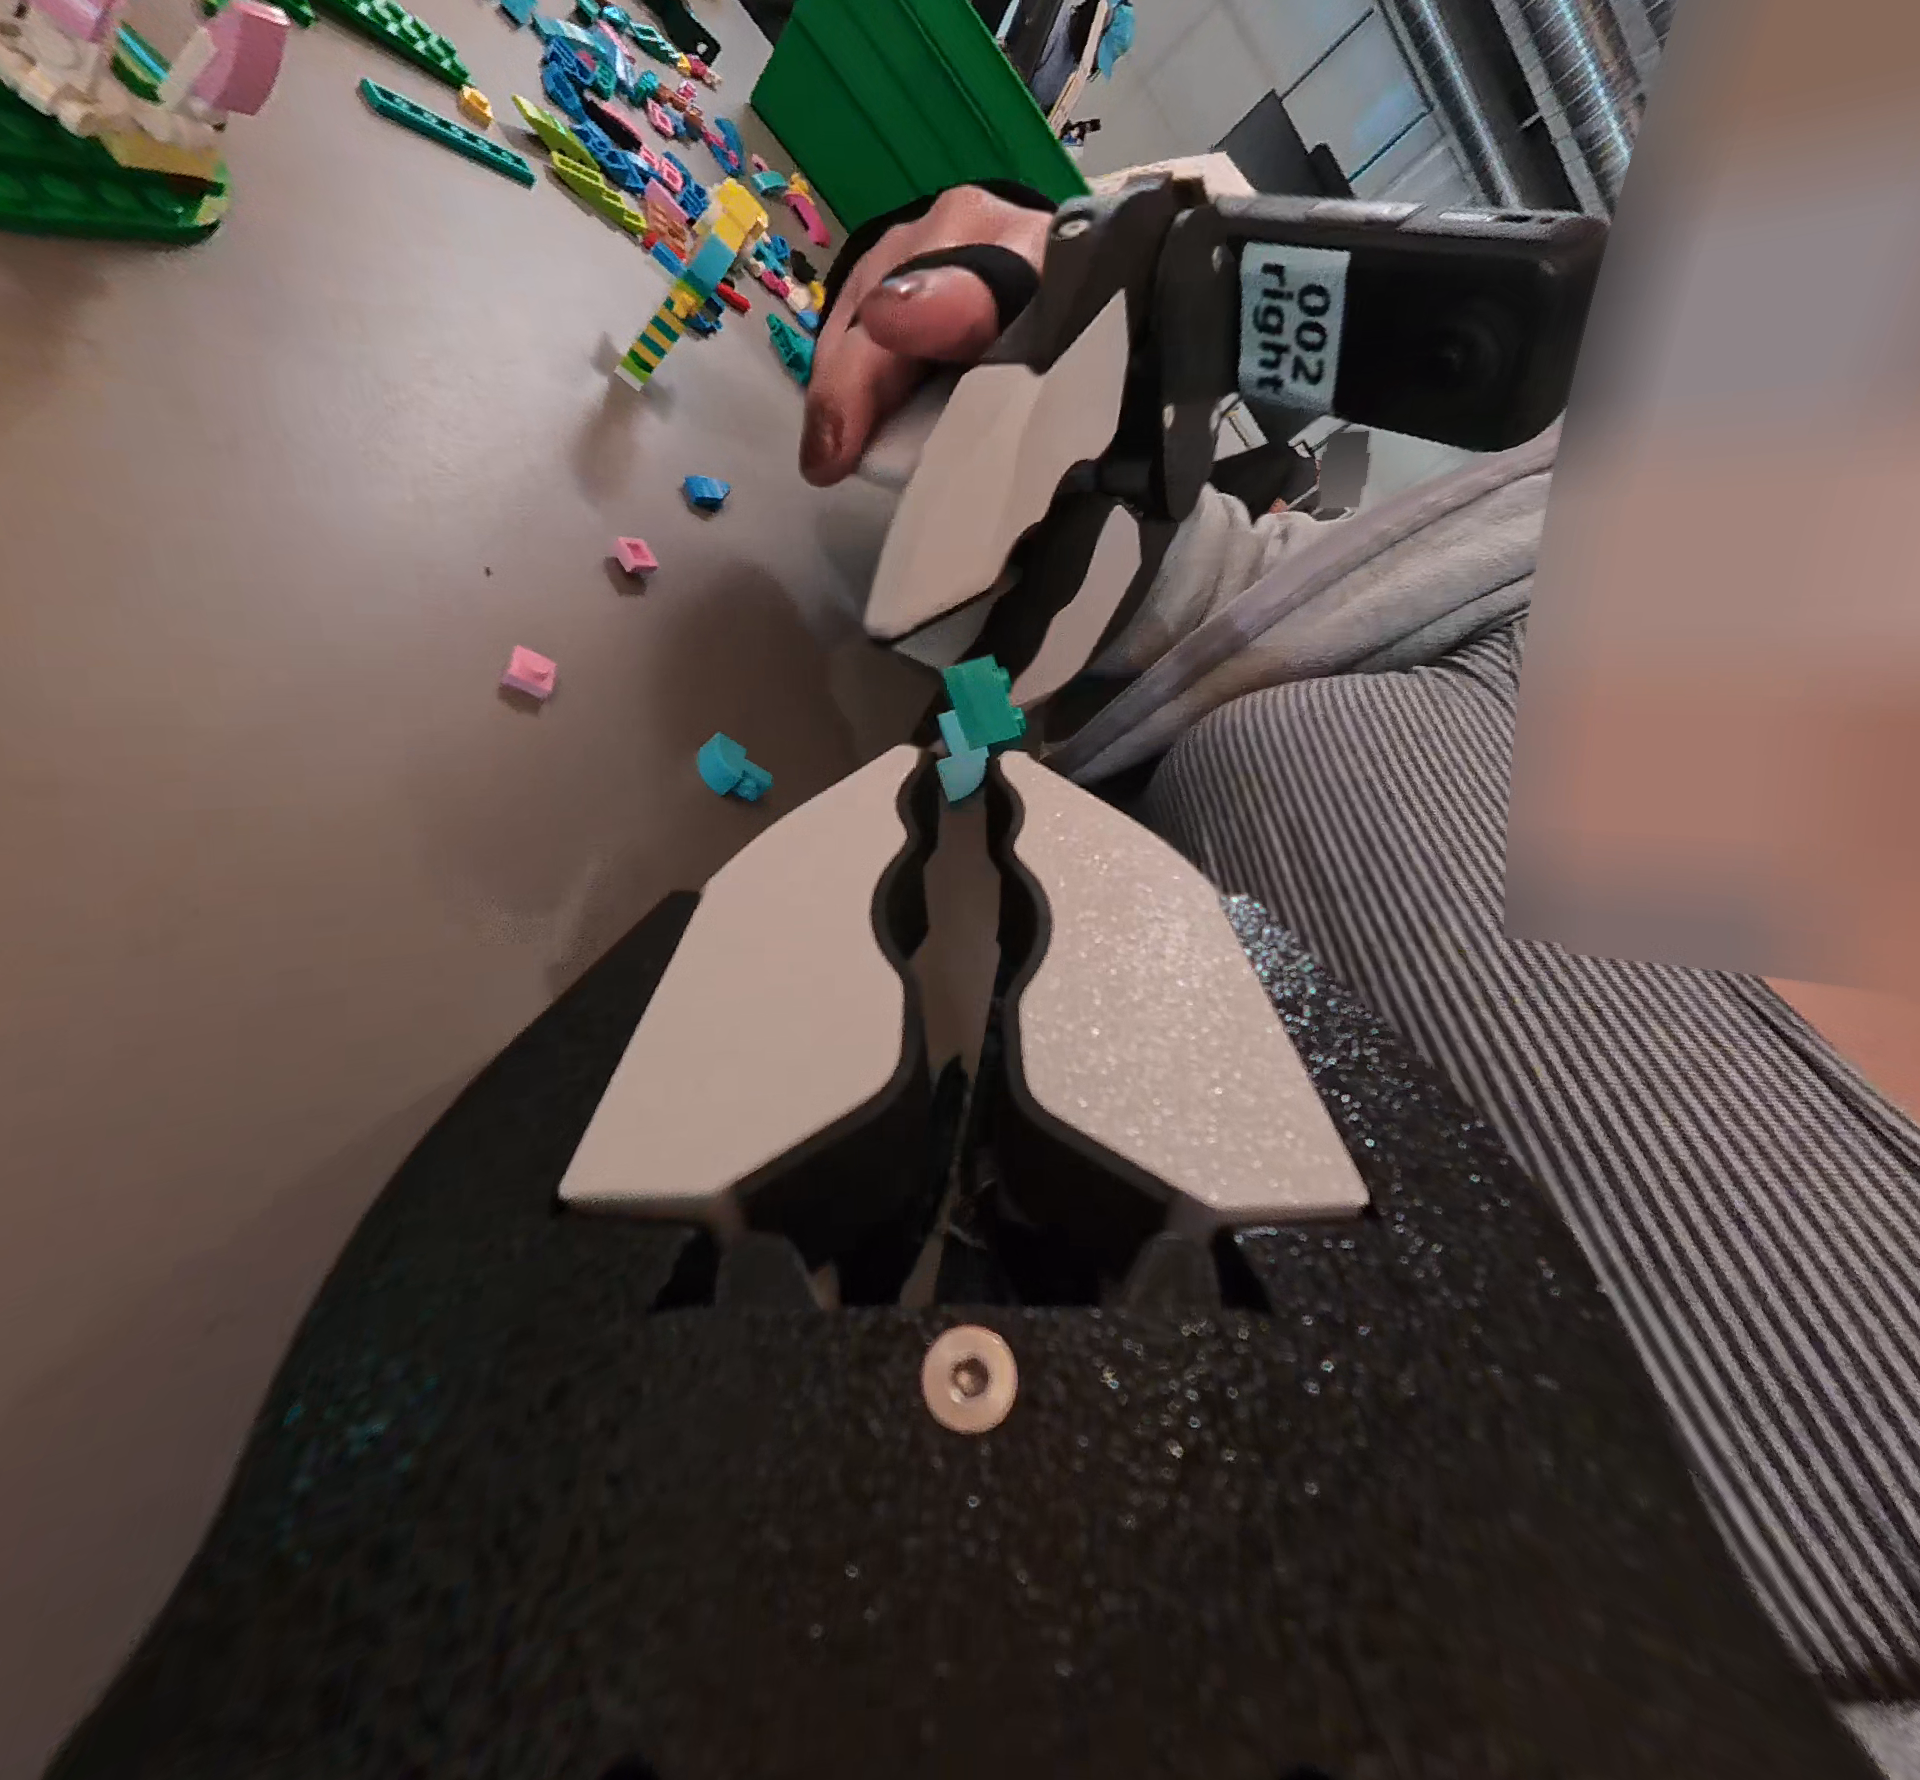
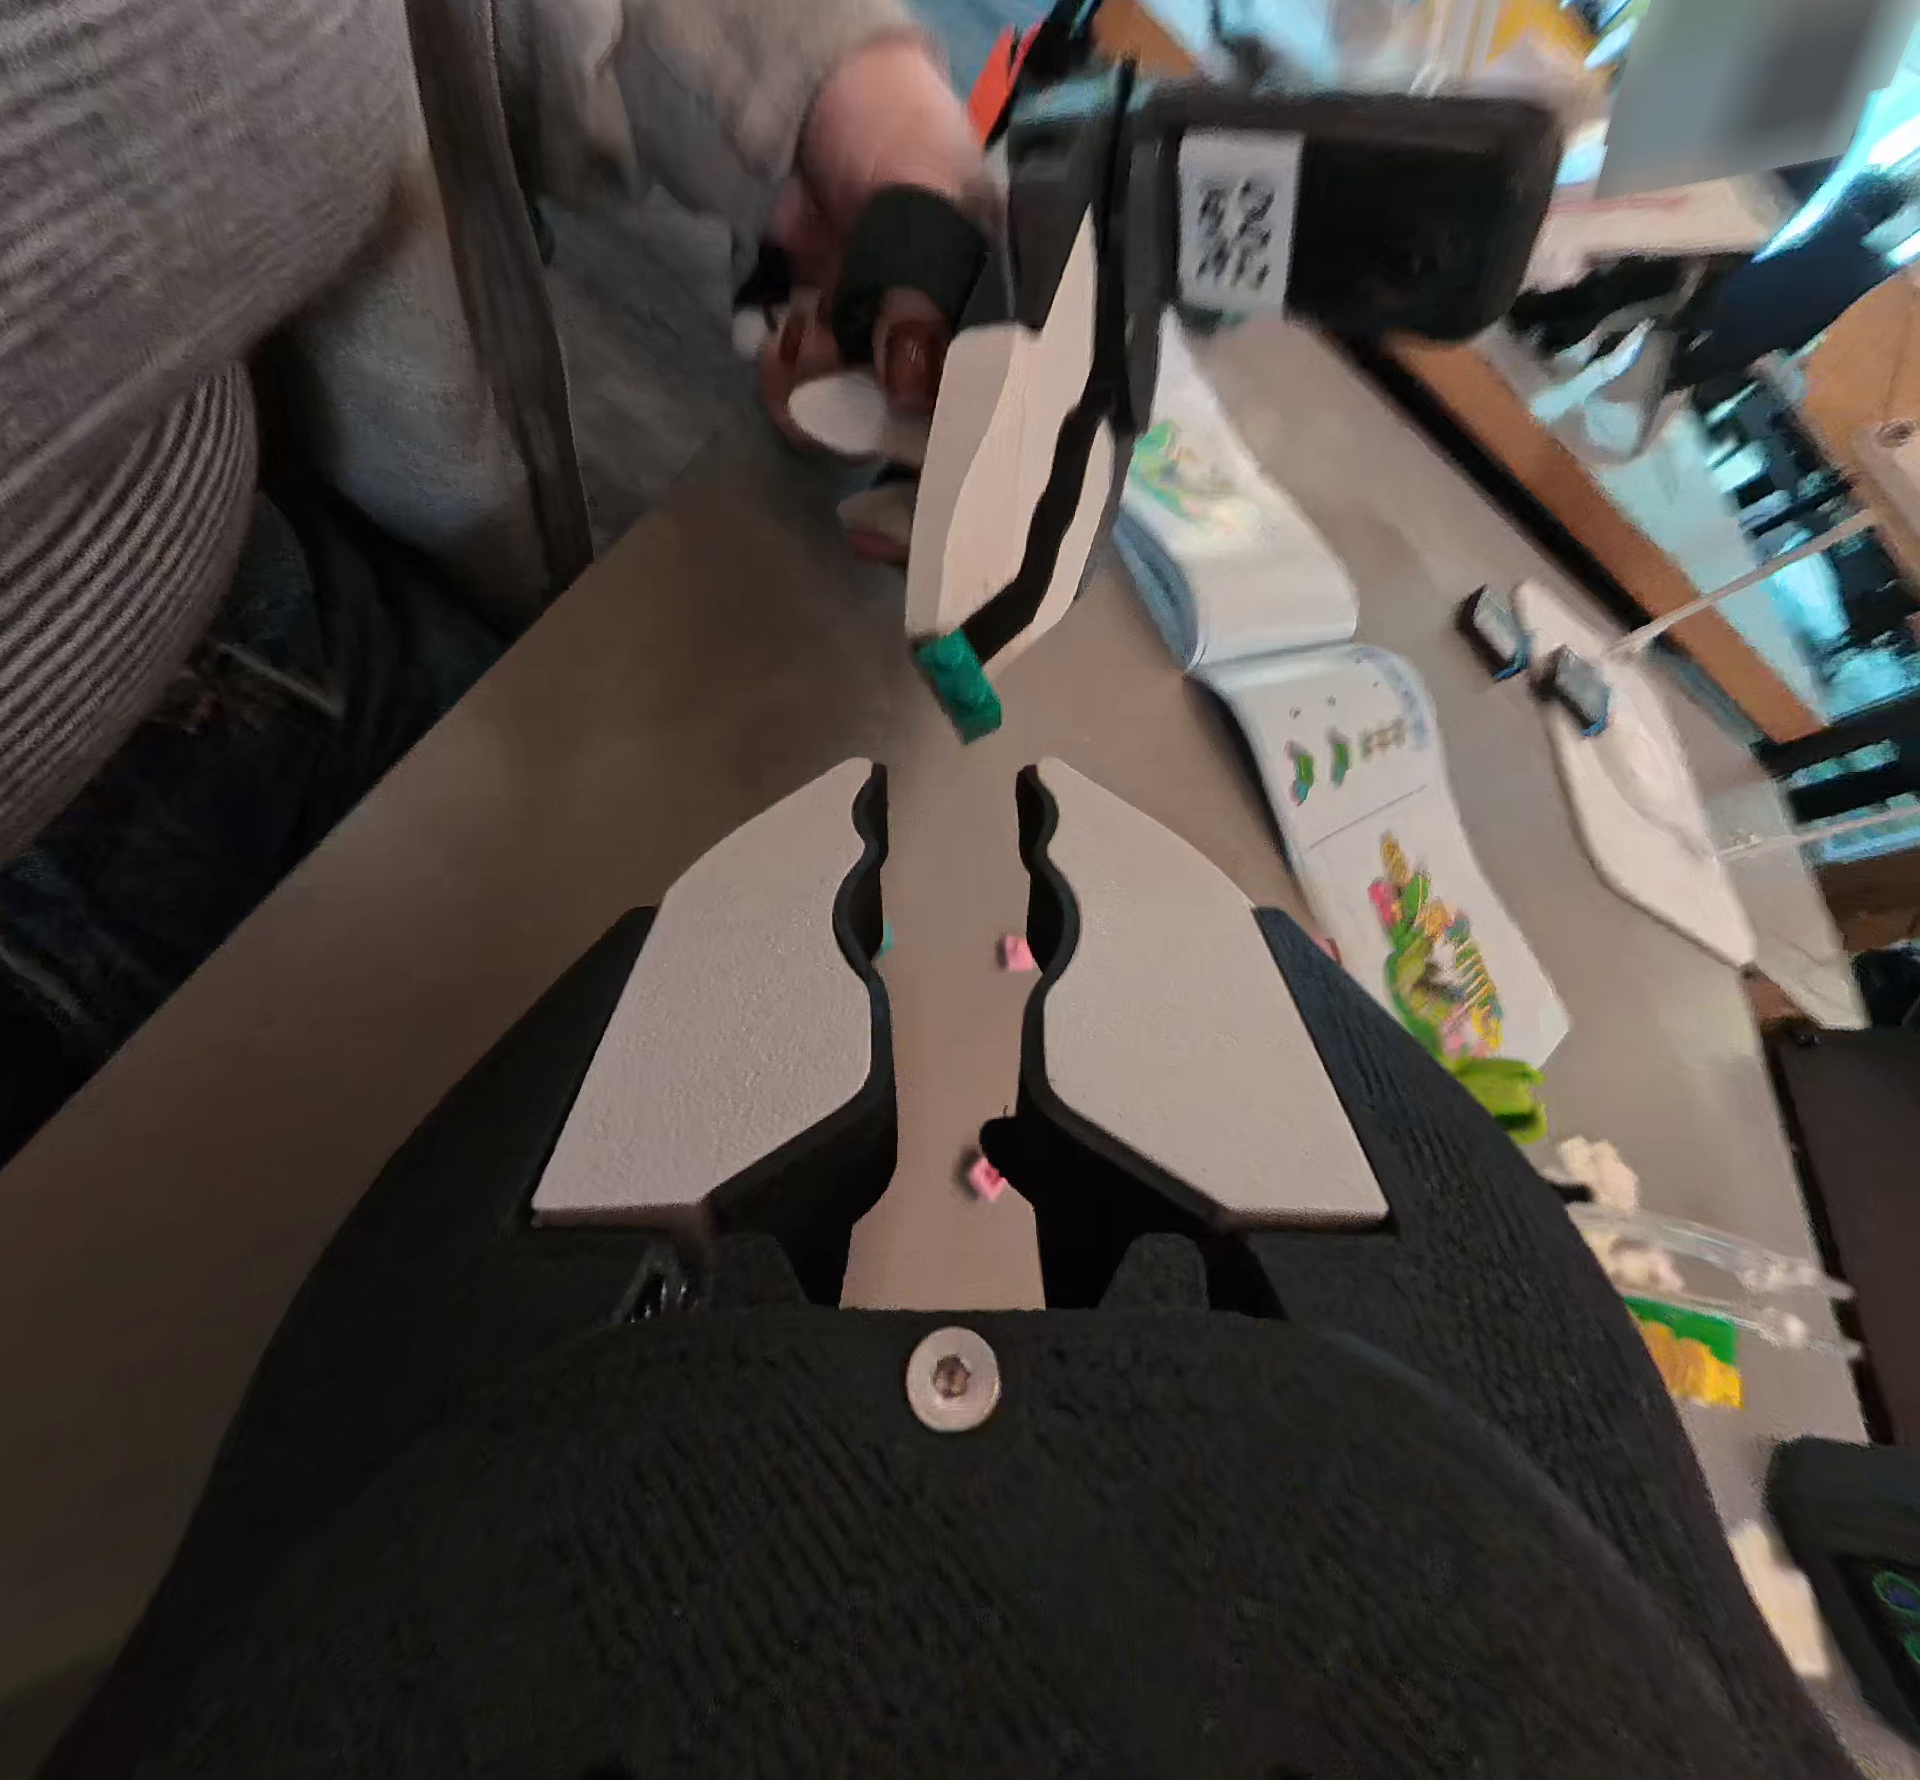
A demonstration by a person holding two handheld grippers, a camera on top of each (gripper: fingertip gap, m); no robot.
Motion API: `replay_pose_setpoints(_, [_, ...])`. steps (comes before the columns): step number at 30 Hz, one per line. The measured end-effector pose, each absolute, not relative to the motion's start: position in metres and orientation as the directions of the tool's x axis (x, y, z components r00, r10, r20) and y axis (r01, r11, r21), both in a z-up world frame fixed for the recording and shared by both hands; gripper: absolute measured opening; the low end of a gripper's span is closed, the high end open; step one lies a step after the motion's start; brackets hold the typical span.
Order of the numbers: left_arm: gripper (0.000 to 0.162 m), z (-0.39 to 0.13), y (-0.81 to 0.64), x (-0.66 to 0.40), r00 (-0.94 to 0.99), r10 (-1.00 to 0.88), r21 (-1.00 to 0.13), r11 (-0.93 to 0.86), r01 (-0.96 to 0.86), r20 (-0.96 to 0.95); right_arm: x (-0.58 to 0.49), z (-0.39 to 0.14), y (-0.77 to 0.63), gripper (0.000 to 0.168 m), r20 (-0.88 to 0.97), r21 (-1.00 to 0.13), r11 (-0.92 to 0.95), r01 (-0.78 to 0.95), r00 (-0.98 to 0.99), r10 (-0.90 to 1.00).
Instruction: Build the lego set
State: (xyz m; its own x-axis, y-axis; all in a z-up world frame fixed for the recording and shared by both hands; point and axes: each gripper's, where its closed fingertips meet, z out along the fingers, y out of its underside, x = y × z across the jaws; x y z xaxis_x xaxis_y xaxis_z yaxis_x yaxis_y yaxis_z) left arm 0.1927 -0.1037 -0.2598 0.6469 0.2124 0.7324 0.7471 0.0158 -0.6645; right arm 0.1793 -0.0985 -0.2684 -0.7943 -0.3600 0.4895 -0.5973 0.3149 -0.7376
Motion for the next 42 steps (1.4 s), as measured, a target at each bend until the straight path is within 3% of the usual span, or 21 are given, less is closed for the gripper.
replay_pose_setpoints(4, [0.008, -0.262, -0.106, 0.192, 0.633, 0.225, -0.653, 0.019, 0.757, 0.741, 0.179, -0.284, -0.094, 0.025, 0.366, -0.74, 0.415, -0.53, -0.834, -0.412])
replay_pose_setpoints(8, [0.008, -0.263, -0.103, 0.196, 0.612, 0.199, -0.626, 0.007, 0.78, 0.765, 0.188, -0.268, -0.104, 0.027, 0.375, -0.793, 0.319, -0.518, -0.829, -0.414])
replay_pose_setpoints(14, [0.008, -0.257, -0.102, 0.198, 0.613, 0.146, -0.623, 0.032, 0.781, 0.776, 0.193, -0.257, -0.11, 0.01, 0.426, -0.8, 0.245, -0.548, -0.806, -0.411])
replay_pose_setpoints(17, [0.032, -0.242, -0.106, 0.194, 0.677, 0.124, -0.688, 0.104, 0.718, 0.726, 0.183, -0.254, -0.113, 0.007, 0.301, -0.861, 0.3, -0.412, -0.886, -0.353])
replay_pose_setpoints(22, [0.035, -0.248, -0.113, 0.177, 0.837, 0.452, -0.924, -0.067, 0.377, 0.308, 0.172, -0.247, -0.114, 0.007, -0.021, -0.927, 0.364, -0.089, -0.958, -0.286])
replay_pose_setpoints(25, [0.025, -0.249, -0.112, 0.175, 0.846, 0.522, -0.952, -0.191, 0.239, 0.107, 0.175, -0.246, -0.114, 0.007, -0.123, -0.929, 0.37, 0.002, -0.945, -0.304])
replay_pose_setpoints(28, [0.011, -0.25, -0.111, 0.174, 0.84, 0.541, -0.954, -0.23, 0.191, 0.038, 0.176, -0.247, -0.114, 0.007, -0.15, -0.925, 0.378, 0.023, -0.939, -0.31])
replay_pose_setpoints(33, [0.008, -0.255, -0.112, 0.174, 0.841, 0.527, -0.945, -0.199, 0.26, 0.12, 0.176, -0.251, -0.113, 0.007, -0.11, -0.92, 0.39, -0.02, -0.945, -0.308])
replay_pose_setpoints(35, [0.007, -0.255, -0.116, 0.171, 0.82, 0.548, -0.939, -0.167, 0.301, 0.165, 0.168, -0.259, -0.107, 0.019, -0.008, -0.889, 0.438, -0.137, -0.95, -0.313])
replay_pose_setpoints(39, [0.007, -0.263, -0.126, 0.172, 0.761, 0.565, -0.889, -0.101, 0.447, 0.318, 0.159, -0.293, -0.084, 0.03, 0.226, -0.65, 0.584, -0.487, -0.857, -0.463])
replay_pose_setpoints(42, [0.007, -0.272, -0.131, 0.174, 0.697, 0.571, -0.831, -0.045, 0.554, 0.434, 0.161, -0.308, -0.078, 0.03, 0.26, -0.507, 0.591, -0.628, -0.765, -0.59])
